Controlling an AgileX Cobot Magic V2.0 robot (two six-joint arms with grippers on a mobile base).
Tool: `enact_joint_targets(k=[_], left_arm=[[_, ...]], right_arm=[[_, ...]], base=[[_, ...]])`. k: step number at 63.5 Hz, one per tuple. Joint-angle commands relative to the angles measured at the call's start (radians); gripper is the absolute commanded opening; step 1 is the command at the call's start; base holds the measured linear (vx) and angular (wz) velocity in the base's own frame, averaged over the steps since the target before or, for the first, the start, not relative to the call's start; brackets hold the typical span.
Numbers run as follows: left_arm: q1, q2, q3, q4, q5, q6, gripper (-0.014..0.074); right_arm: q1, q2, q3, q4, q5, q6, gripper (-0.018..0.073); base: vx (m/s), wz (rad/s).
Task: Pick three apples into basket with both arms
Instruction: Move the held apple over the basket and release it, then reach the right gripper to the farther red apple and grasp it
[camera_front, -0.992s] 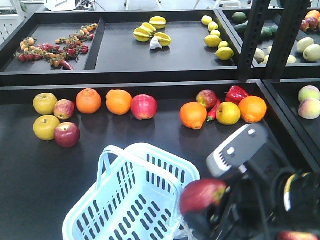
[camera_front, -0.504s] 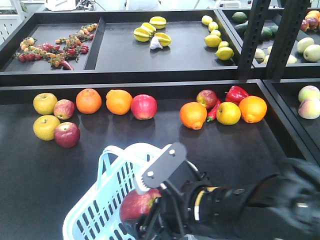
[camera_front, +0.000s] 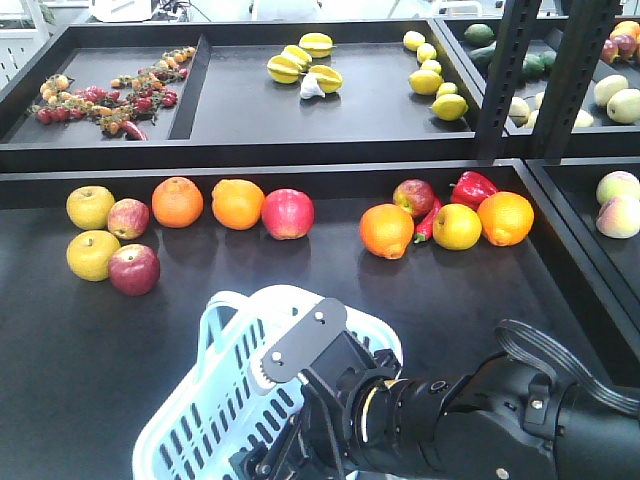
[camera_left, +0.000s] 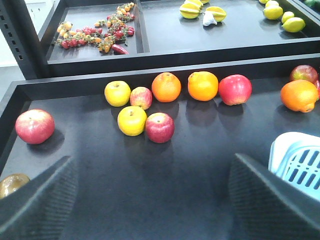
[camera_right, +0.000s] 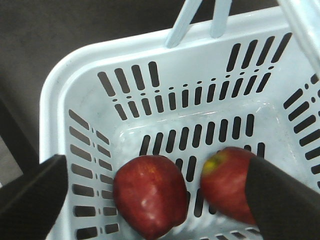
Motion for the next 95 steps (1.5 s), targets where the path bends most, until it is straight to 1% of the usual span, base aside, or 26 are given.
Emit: enact_joint_targets(k=[1, 5, 10, 20, 27, 29, 34, 38, 44, 48, 54, 55, 60, 64, 70, 75, 79, 95], left_arm=[[-0.005, 0.011, -0.023, 0.031, -0.051, -0.005, 0.0586], [-0.005, 0.011, -0.023, 0.031, -0.051, -0.005, 0.0586], [-0.005, 0.011, -0.023, 0.031, -0.051, -0.005, 0.0586], [-0.005, 0.011, -0.023, 0.031, -0.051, -0.005, 0.0586], [-0.005, 0.011, -0.023, 0.031, -0.051, -0.005, 0.0586], [-0.005, 0.011, -0.023, 0.031, -0.051, -0.005, 0.0586], [-0.005, 0.011, -0.023, 0.031, -0.051, -0.005, 0.0586], [-0.005, 0.011, -0.023, 0.031, -0.051, -0.005, 0.0586], [-0.005, 0.011, -0.023, 0.031, -0.051, -0.005, 0.0586], [-0.005, 0.011, -0.023, 0.031, -0.051, -0.005, 0.0586], [-0.005, 0.011, -0.023, 0.031, -0.051, -0.005, 0.0586], [-0.005, 0.011, -0.023, 0.031, -0.051, -0.005, 0.0586], [-0.005, 0.011, -0.023, 0.031, -0.051, -0.005, 0.0586], [-0.005, 0.011, -0.023, 0.031, -0.051, -0.005, 0.0586], [-0.005, 0.011, -0.023, 0.031, -0.051, -0.005, 0.0586], [-0.005, 0.011, -0.023, 0.031, -0.051, -0.005, 0.0586], [-0.005, 0.011, -0.023, 0.031, -0.051, -0.005, 0.0586], [-0.005, 0.011, -0.023, 0.031, -0.051, -0.005, 0.0586]], right_arm=[[-0.003, -0.046, -0.030, 0.000, -0.026, -0.004, 0.0701], [-0.004, -0.069, -0.030, 0.001, 0.013, 0.003, 0.0692], [-0.007, -0.113, -0.030, 0.000, 0.101, 0.029, 0.0679], [-0.008, -0.211, -0.030, -0.049, 0.282, 0.072, 0.0649], [-0.008, -0.272, -0.030, -0.128, 0.398, 0.141, 0.0642], [-0.010, -0.283, -0.030, -0.170, 0.432, 0.180, 0.0641], [-0.045, -0.295, -0.029, -0.264, 0.501, 0.259, 0.0638], [-0.099, -0.297, -0.025, -0.334, 0.548, 0.302, 0.0636], [-0.212, -0.297, -0.021, -0.383, 0.578, 0.305, 0.0634], [-0.320, -0.297, -0.021, -0.383, 0.582, 0.284, 0.0634], [-0.460, -0.297, -0.021, -0.382, 0.608, 0.244, 0.0631], [-0.496, -0.297, -0.021, -0.382, 0.613, 0.238, 0.0631], [-0.616, -0.297, -0.021, -0.382, 0.635, 0.200, 0.0628], [-0.729, -0.297, -0.021, -0.375, 0.640, 0.167, 0.0626], [-0.842, -0.296, -0.021, -0.361, 0.639, 0.168, 0.0622], [-0.900, -0.287, -0.021, -0.362, 0.639, 0.172, 0.0617], [-0.926, -0.271, -0.021, -0.362, 0.644, 0.172, 0.0617], [-0.928, -0.133, -0.021, -0.389, 0.645, 0.168, 0.0612]], base=[[0.00, 0.00], [0.00, 0.00], [0.00, 0.00], [0.00, 0.00], [0.00, 0.00], [0.00, 0.00], [0.00, 0.00], [0.00, 0.00], [0.00, 0.00], [0.00, 0.00], [0.00, 0.00], [0.00, 0.00], [0.00, 0.00], [0.00, 0.00], [0.00, 0.00], [0.00, 0.00], [0.00, 0.00], [0.00, 0.00]])
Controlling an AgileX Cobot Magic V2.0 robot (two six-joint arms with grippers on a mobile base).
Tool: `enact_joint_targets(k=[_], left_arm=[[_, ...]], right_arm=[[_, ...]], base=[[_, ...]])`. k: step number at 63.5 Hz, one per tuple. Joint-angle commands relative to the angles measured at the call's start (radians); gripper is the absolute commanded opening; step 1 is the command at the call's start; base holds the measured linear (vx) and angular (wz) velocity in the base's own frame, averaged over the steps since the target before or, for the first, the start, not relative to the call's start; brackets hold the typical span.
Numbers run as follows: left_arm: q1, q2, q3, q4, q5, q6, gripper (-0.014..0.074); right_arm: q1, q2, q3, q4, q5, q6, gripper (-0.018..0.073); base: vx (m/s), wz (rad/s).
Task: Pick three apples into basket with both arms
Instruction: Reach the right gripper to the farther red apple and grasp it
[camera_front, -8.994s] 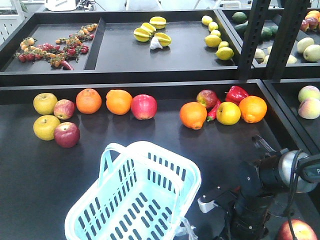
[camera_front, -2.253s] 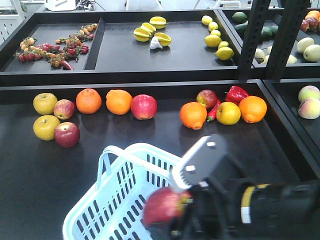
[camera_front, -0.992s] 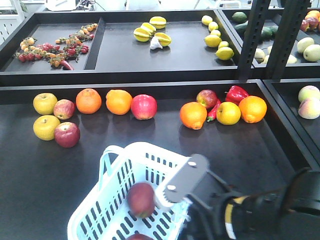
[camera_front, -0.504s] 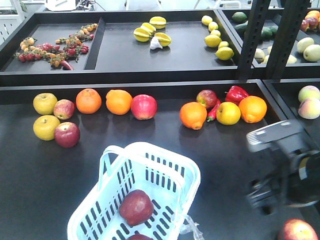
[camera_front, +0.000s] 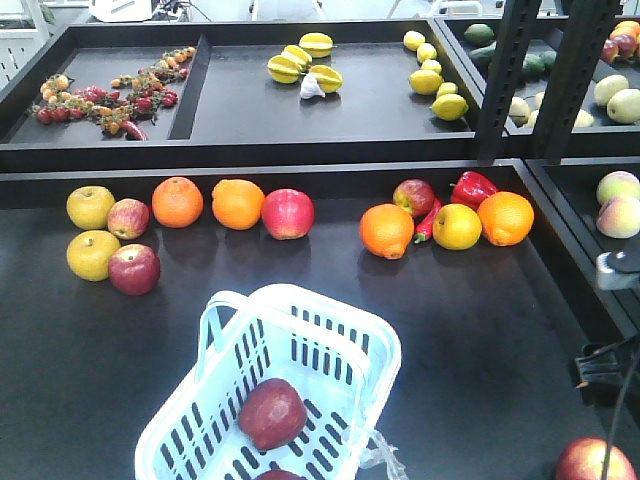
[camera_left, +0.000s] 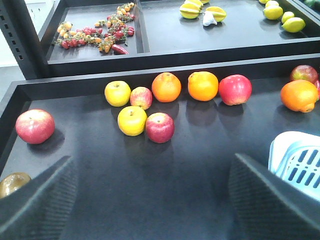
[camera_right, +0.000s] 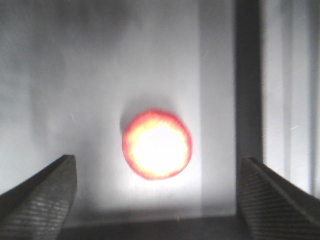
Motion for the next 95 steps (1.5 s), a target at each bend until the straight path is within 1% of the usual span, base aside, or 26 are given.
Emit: enact_joint_targets(k=[1, 24, 34, 46, 64, 80, 87, 95], left_arm=[[-0.005, 0.011, -0.023, 0.031, -0.051, -0.005, 0.0586], [-0.005, 0.011, -0.023, 0.031, -0.051, -0.005, 0.0586], [-0.005, 0.011, -0.023, 0.031, -0.051, -0.005, 0.0586], [-0.005, 0.011, -0.023, 0.031, -0.051, -0.005, 0.0586], [-0.005, 0.011, -0.023, 0.031, -0.051, -0.005, 0.0586], [-0.005, 0.011, -0.023, 0.031, -0.051, -0.005, 0.0586], [-0.005, 0.011, -0.023, 0.031, -0.051, -0.005, 0.0586], [-0.005, 0.011, -0.023, 0.031, -0.051, -0.005, 0.0586]], right_arm=[[-0.008, 0.041, -0.025, -0.031, -0.021, -0.011, 0.0613], [-0.008, 0.267, -0.025, -0.070, -0.028, -0.009, 0.0605], [-0.008, 0.336, -0.025, -0.111, -0.049, -0.008, 0.0602], [-0.008, 0.401, -0.025, -0.112, -0.065, -0.008, 0.0600], [-0.008, 0.512, -0.025, -0.111, -0.125, -0.008, 0.0598], [-0.008, 0.616, -0.025, -0.104, -0.129, -0.007, 0.0592], [-0.008, 0.620, -0.025, -0.091, -0.119, -0.008, 0.0547], [-0.005, 0.595, -0.027, -0.091, -0.101, -0.006, 0.0438]], base=[[0.00, 0.00], [0.00, 0.00], [0.00, 0.00], [0.00, 0.00], [0.00, 0.00], [0.00, 0.00], [0.00, 0.00], [0.00, 0.00]])
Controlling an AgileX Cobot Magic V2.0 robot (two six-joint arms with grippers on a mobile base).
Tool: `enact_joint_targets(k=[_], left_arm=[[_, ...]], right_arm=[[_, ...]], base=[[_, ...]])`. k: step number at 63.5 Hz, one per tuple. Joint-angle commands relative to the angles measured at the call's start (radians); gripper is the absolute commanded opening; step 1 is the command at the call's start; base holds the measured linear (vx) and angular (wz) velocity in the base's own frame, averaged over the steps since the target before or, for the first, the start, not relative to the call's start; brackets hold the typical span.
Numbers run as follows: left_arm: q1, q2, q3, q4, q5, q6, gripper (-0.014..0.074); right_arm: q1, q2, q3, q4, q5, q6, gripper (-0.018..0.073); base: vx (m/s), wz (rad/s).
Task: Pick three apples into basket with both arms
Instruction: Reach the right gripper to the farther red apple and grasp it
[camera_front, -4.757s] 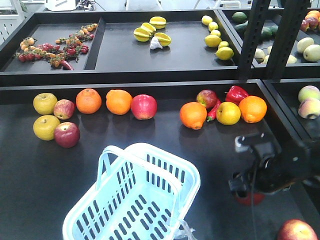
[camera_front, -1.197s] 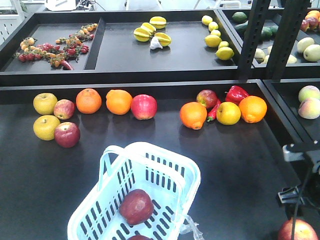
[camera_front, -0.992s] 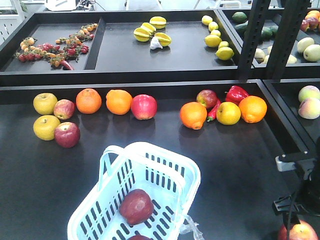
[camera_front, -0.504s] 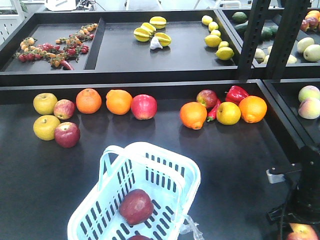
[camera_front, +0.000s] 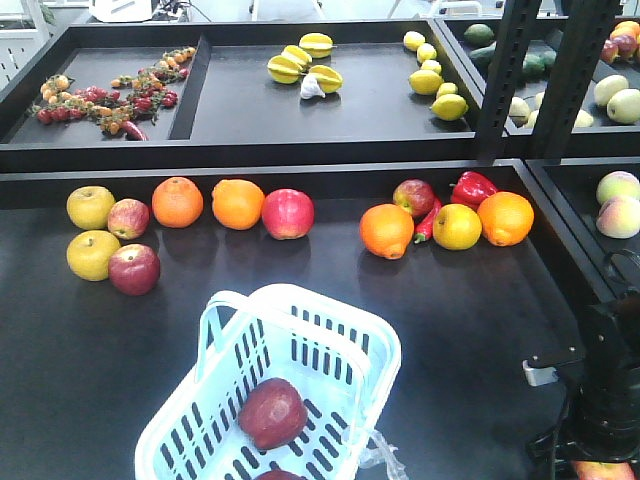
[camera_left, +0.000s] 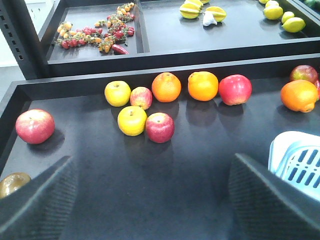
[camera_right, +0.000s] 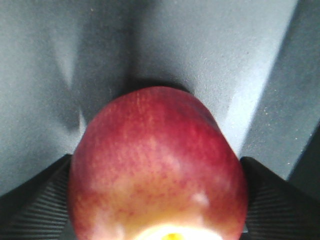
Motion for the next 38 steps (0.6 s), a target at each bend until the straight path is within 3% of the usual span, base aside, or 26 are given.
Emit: enact_joint_targets(k=[1, 10, 21, 27, 38], left_arm=[[-0.005, 0.011, -0.023, 0.031, -0.051, -0.005, 0.0586], [-0.005, 0.011, -0.023, 0.031, -0.051, -0.005, 0.0586], [-0.005, 0.011, -0.023, 0.031, -0.051, -0.005, 0.0586], [-0.005, 0.011, -0.023, 0.031, -0.051, -0.005, 0.0586], [-0.005, 0.011, -0.023, 0.031, -0.051, -0.005, 0.0586]], right_arm=[[-0.002, -0.046, -0.005, 0.016, 0.037, -0.003, 0.0424], [-0.002, -0.102, -0.011, 0.030, 0.057, 0.015, 0.0329], [-0.002, -0.240, -0.011, 0.088, 0.064, 0.003, 0.0307], [-0.002, -0.347, -0.011, 0.155, 0.062, -0.025, 0.0306], [-0.001, -0.552, -0.005, 0.348, 0.067, -0.175, 0.0306]], base=[[0.00, 0.00], [0.00, 0.00], [0.00, 0.00], [0.00, 0.00], [0.00, 0.00]])
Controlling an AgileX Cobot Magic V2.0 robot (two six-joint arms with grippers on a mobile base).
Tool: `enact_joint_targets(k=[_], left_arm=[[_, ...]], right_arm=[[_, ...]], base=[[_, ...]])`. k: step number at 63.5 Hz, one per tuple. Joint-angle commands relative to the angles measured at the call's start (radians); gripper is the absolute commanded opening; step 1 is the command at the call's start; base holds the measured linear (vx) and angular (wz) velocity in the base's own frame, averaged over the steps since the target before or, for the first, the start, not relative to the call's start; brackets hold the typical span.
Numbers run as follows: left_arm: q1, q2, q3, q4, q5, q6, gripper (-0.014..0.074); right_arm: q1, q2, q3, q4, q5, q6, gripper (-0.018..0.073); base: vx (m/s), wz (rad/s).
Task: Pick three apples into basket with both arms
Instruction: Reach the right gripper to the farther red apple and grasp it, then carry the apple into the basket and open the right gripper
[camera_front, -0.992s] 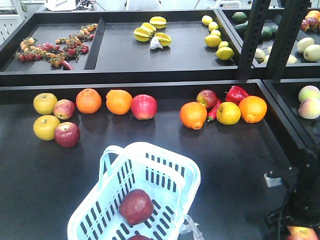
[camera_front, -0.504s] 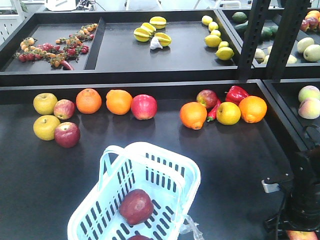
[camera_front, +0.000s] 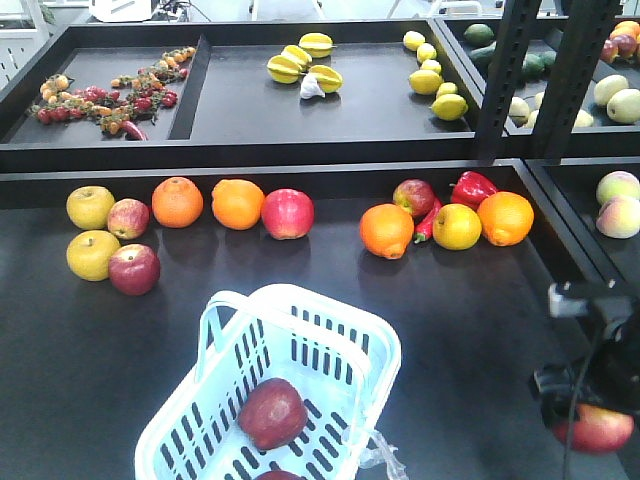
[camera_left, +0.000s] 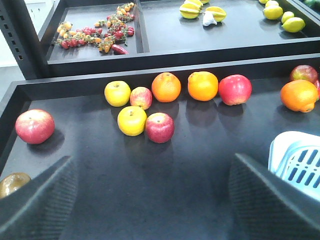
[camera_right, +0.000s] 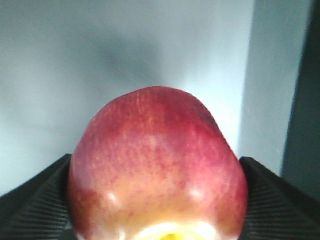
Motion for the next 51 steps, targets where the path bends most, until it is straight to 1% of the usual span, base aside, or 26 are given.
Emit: enact_joint_targets(k=[1, 10, 18, 25, 35, 42, 51], left_arm=[[-0.005, 0.011, -0.023, 0.031, -0.051, -0.005, 0.0586], [-0.005, 0.011, -0.023, 0.031, -0.051, -0.005, 0.0586], [-0.005, 0.011, -0.023, 0.031, -0.051, -0.005, 0.0586], [-0.005, 0.011, -0.023, 0.031, -0.051, -0.005, 0.0586], [-0.005, 0.011, -0.023, 0.031, -0.051, -0.005, 0.0586], [-0.005, 0.011, -0.023, 0.031, -0.051, -0.005, 0.0586], [-0.005, 0.011, -0.023, 0.031, -0.051, -0.005, 0.0586]], right_arm=[[-0.001, -0.151, -0.018, 0.134, 0.010, -0.109, 0.0306], [-0.001, -0.315, -0.018, 0.333, 0.048, -0.281, 0.0306], [-0.001, -0.415, -0.018, 0.509, 0.090, -0.412, 0.0306], [-0.001, -0.469, -0.018, 0.635, 0.143, -0.516, 0.0306], [0.002, -0.480, -0.018, 0.769, 0.236, -0.638, 0.0306], [0.072, -0.480, -0.018, 0.793, 0.220, -0.694, 0.0306], [0.241, -0.464, -0.018, 0.791, 0.138, -0.710, 0.0306]], base=[[0.00, 0.00], [0.00, 0.00], [0.00, 0.00], [0.00, 0.00], [0.00, 0.00], [0.00, 0.00], [0.00, 0.00]])
